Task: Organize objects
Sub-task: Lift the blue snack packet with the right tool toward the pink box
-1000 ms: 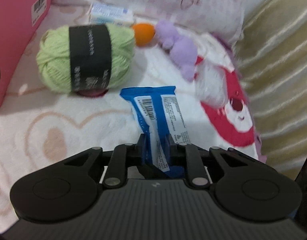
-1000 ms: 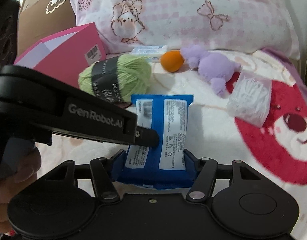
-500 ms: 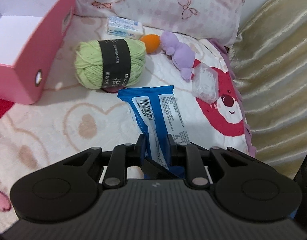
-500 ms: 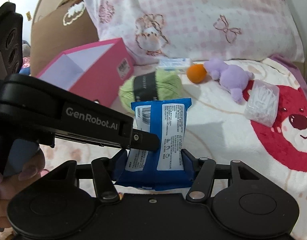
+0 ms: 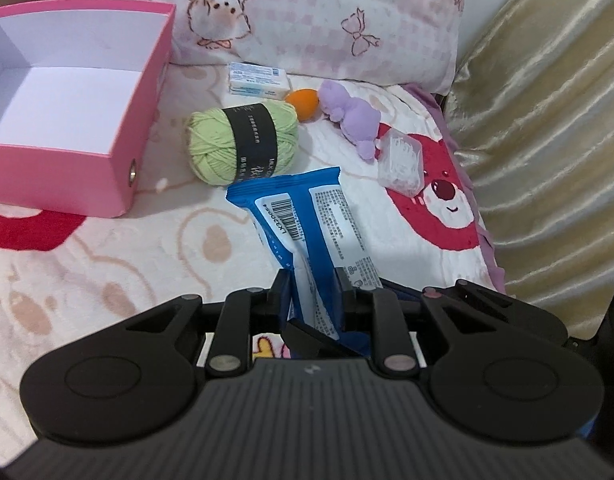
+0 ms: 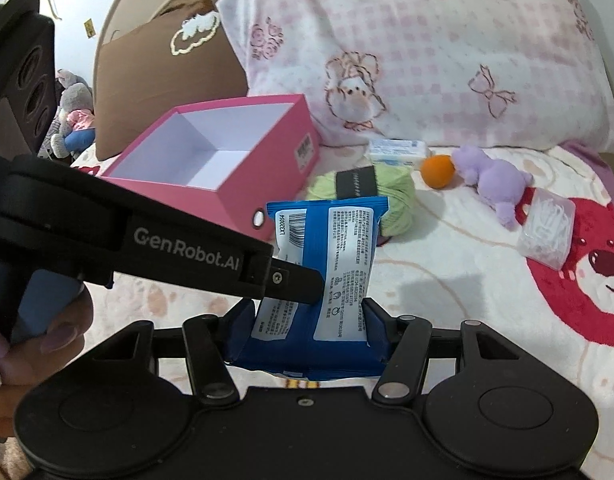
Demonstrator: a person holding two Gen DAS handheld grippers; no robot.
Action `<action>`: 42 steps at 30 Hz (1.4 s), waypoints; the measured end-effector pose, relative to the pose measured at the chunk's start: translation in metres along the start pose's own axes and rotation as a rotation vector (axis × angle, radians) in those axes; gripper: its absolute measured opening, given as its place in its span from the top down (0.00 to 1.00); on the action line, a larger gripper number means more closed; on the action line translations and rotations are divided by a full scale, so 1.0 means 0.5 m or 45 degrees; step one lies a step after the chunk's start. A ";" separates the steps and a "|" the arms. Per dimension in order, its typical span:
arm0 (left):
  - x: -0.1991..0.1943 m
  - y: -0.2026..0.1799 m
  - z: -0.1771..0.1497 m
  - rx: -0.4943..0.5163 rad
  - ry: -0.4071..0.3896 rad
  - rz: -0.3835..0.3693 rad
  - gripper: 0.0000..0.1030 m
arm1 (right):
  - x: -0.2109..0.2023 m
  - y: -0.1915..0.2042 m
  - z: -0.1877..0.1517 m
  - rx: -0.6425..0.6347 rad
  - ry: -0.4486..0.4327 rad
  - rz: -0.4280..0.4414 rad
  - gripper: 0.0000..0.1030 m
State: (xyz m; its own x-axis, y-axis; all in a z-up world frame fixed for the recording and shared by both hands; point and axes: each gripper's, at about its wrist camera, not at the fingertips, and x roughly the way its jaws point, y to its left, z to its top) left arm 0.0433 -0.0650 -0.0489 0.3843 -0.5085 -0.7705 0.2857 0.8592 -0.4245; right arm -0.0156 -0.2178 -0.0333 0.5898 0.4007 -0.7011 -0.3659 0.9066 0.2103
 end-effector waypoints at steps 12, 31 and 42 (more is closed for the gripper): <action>-0.080 0.020 -0.001 0.006 -0.038 0.029 0.82 | -0.022 0.058 0.040 0.018 0.040 0.062 0.39; -0.227 0.105 0.044 -0.018 -0.138 0.049 0.82 | -0.022 0.183 0.145 -0.126 0.055 0.160 0.39; -0.299 0.215 0.090 -0.158 -0.299 0.063 0.81 | 0.034 0.240 0.241 -0.153 0.025 0.337 0.39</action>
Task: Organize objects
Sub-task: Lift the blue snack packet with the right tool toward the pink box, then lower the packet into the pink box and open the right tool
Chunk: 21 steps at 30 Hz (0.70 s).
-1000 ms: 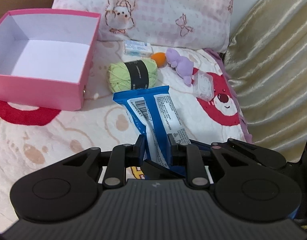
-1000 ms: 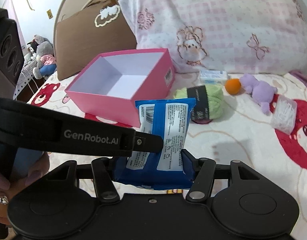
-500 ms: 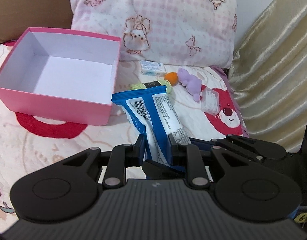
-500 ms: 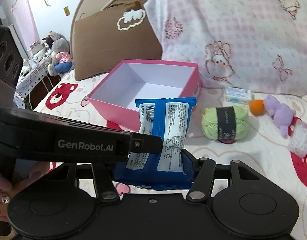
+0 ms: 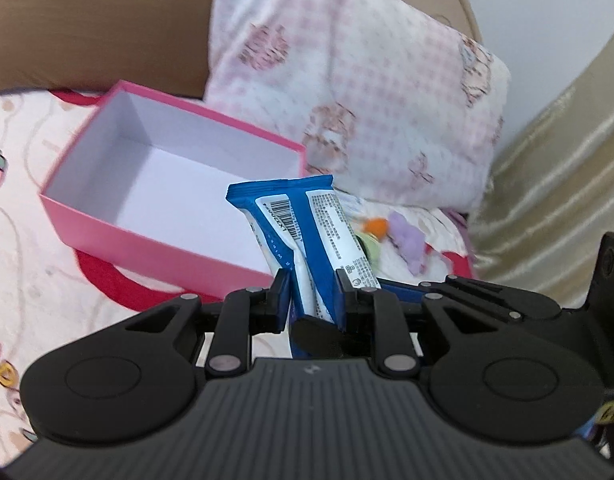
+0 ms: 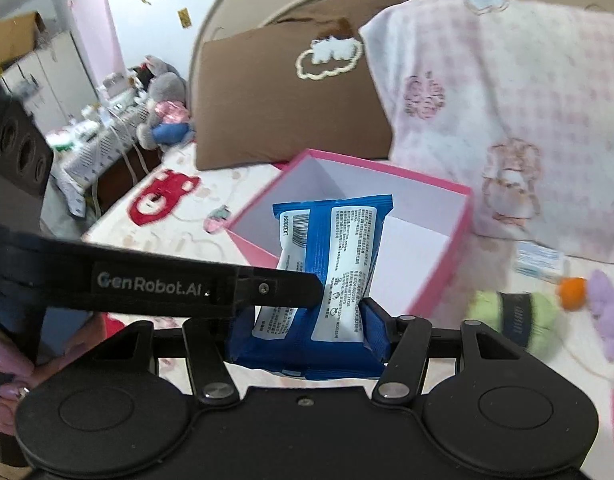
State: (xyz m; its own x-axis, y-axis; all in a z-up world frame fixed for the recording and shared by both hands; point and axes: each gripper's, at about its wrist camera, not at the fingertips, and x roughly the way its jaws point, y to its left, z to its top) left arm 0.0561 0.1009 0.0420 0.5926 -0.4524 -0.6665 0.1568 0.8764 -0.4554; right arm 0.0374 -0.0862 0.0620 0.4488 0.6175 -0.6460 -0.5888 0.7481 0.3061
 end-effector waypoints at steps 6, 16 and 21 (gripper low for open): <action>0.018 0.053 0.059 -0.030 0.000 0.076 0.81 | 0.070 -0.003 0.057 -0.046 0.023 0.080 0.41; 0.118 0.152 0.159 -0.221 0.074 0.140 0.82 | 0.224 -0.029 0.185 -0.208 0.279 0.093 0.42; 0.176 0.193 0.173 -0.336 0.086 0.124 0.81 | 0.287 -0.035 0.221 -0.374 0.409 0.067 0.44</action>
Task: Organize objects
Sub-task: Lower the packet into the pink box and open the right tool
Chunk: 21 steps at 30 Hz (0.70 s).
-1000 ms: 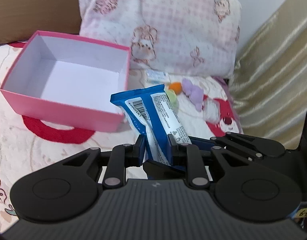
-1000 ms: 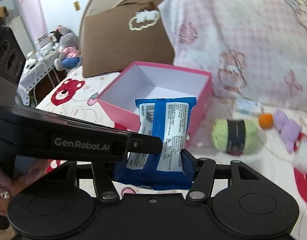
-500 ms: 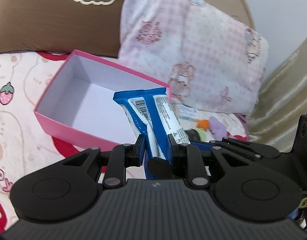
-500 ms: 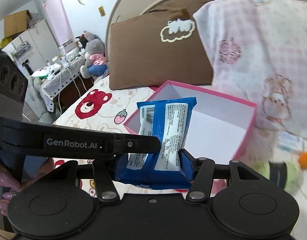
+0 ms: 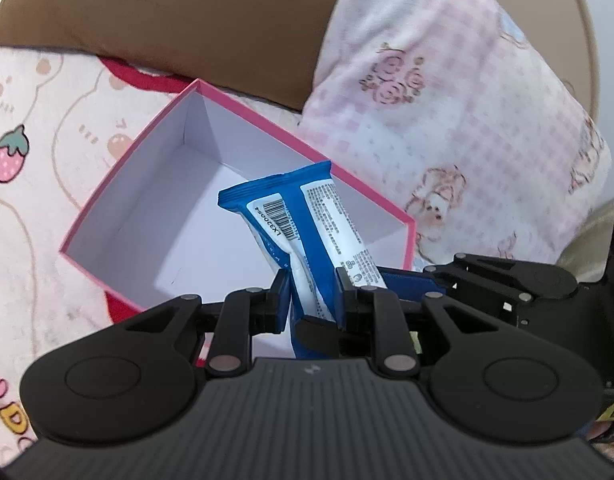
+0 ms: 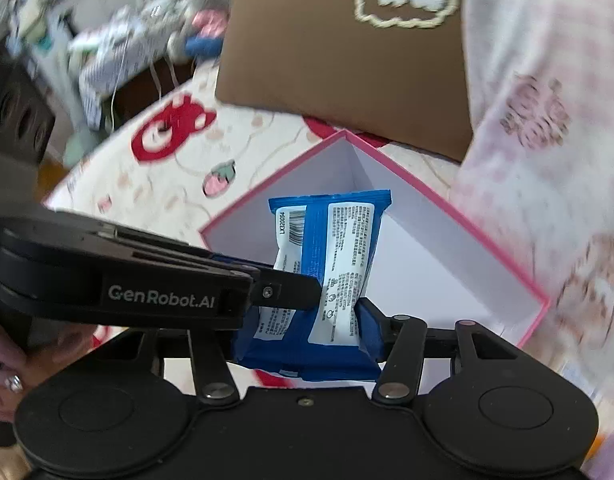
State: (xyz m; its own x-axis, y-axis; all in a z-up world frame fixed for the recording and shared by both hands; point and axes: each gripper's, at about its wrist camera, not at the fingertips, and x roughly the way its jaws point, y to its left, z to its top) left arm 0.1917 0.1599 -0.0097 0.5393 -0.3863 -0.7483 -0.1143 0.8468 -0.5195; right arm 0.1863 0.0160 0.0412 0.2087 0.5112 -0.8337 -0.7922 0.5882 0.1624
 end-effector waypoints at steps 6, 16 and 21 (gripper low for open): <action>0.067 0.036 0.030 -0.064 0.036 0.022 0.81 | 0.070 -0.032 0.008 -0.148 0.031 0.015 0.44; 0.182 0.073 0.072 -0.118 0.135 0.078 0.82 | 0.179 -0.058 0.014 -0.398 0.126 -0.053 0.45; 0.221 0.100 0.080 -0.159 0.150 0.089 0.82 | 0.216 -0.070 0.016 -0.515 0.144 -0.047 0.46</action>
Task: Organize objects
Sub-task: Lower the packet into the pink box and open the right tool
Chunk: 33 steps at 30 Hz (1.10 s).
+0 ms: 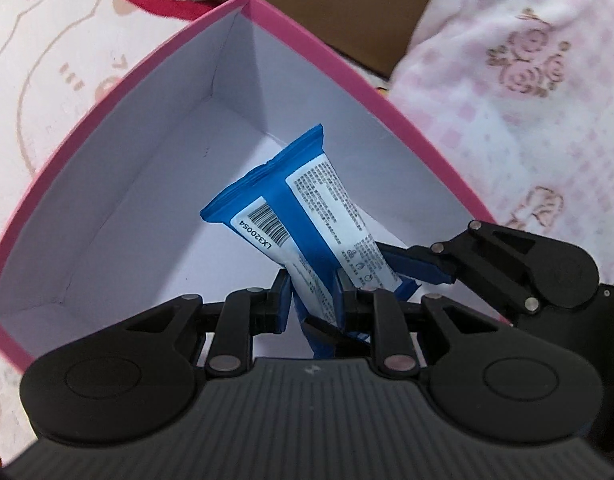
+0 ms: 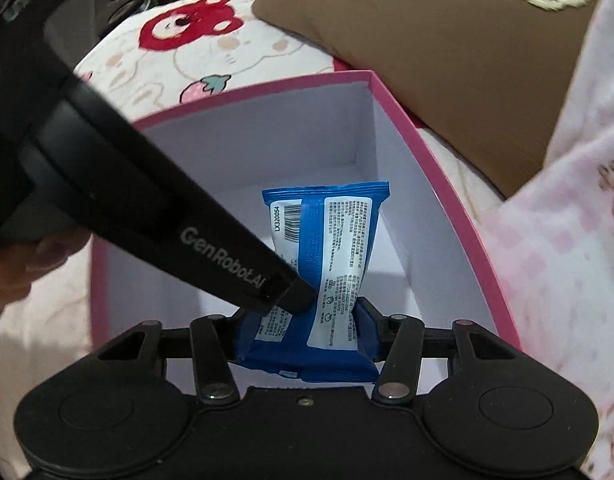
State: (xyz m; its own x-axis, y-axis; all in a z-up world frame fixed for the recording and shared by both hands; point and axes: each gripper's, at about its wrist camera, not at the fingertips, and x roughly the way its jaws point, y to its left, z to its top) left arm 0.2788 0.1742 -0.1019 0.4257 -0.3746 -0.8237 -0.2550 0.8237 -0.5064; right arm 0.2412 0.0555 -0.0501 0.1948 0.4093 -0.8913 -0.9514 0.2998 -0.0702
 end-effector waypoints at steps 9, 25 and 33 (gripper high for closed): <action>0.049 0.031 0.012 -0.136 0.090 0.030 0.82 | 0.045 0.010 0.002 -0.175 0.110 -0.007 0.46; 0.067 0.033 0.018 -0.146 0.061 0.071 0.80 | 0.042 -0.002 -0.014 -0.237 0.150 -0.235 0.32; 0.057 0.013 0.014 -0.012 -0.039 0.102 0.84 | 0.015 -0.053 -0.038 -0.001 0.168 -0.296 0.53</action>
State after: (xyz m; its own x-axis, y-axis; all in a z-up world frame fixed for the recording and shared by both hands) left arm 0.2953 0.1716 -0.1268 0.4301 -0.2942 -0.8535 -0.2971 0.8466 -0.4416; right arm 0.2634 0.0342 -0.0636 0.3755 0.2139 -0.9018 -0.8850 0.3717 -0.2803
